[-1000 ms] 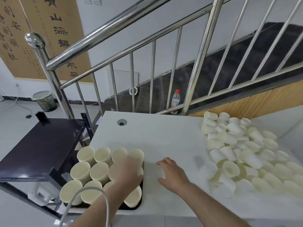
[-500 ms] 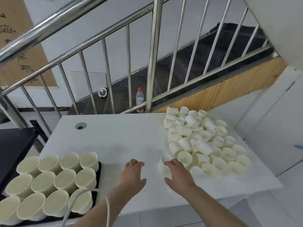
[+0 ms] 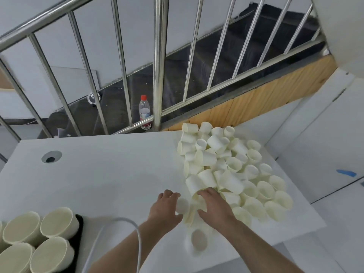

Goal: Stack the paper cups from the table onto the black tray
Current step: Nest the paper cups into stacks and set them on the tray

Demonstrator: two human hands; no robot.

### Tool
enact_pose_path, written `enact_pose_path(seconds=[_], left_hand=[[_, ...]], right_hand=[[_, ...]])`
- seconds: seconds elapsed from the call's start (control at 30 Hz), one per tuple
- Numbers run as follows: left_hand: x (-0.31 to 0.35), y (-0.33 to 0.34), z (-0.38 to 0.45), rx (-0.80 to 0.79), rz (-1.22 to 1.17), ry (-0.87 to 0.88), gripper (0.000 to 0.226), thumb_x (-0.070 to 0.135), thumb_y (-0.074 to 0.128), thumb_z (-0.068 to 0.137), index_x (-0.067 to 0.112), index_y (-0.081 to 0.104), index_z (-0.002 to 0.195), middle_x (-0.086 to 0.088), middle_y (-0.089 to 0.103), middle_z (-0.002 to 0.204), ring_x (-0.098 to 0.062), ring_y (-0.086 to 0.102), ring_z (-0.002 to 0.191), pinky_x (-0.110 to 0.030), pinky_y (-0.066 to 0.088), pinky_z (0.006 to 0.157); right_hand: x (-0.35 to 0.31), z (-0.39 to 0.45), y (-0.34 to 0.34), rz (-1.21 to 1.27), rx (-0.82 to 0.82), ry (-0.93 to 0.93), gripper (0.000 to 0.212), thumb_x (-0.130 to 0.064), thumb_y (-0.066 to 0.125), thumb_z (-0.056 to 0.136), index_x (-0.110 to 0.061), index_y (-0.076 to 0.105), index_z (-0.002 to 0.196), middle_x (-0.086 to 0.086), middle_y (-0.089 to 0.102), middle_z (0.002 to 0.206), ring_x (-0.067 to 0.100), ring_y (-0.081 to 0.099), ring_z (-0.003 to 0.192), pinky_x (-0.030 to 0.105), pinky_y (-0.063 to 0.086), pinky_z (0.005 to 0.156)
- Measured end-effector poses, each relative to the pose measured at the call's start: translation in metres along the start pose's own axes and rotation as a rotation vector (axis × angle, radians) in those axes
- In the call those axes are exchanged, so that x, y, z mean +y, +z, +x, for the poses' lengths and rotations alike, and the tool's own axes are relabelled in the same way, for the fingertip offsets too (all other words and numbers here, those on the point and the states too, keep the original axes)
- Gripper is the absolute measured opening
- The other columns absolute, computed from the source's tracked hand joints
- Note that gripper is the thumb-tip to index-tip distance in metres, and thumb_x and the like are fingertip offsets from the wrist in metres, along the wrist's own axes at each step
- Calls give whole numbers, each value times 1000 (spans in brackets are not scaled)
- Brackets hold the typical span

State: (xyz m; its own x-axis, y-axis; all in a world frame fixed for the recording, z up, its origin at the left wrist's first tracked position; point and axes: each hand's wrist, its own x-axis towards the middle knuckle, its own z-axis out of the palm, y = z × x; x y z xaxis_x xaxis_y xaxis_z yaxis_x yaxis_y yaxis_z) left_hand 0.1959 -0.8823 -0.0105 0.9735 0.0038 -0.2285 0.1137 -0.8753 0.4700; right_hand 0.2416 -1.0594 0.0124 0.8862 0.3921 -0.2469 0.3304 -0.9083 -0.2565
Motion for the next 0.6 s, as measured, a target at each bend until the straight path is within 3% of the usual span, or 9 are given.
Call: enact_pose_path(seconds=[0.37, 0.6], left_hand=[[-2, 20, 35, -114, 51, 33, 64, 36, 62, 83, 28, 35, 140, 5, 39, 136, -17, 40, 122, -30, 44, 90], [-15, 6, 40, 124, -211, -126, 60, 44, 63, 83, 27, 41, 136, 11, 48, 130, -13, 52, 115, -26, 46, 89]], right_hand=[[8, 41, 6, 56, -53, -35, 54, -27, 57, 92, -26, 39, 143, -9, 37, 138, 12, 40, 126, 28, 44, 96], [15, 53, 2, 156, -44, -34, 54, -28, 57, 92, -23, 40, 143, -9, 41, 137, 11, 46, 122, 28, 45, 96]])
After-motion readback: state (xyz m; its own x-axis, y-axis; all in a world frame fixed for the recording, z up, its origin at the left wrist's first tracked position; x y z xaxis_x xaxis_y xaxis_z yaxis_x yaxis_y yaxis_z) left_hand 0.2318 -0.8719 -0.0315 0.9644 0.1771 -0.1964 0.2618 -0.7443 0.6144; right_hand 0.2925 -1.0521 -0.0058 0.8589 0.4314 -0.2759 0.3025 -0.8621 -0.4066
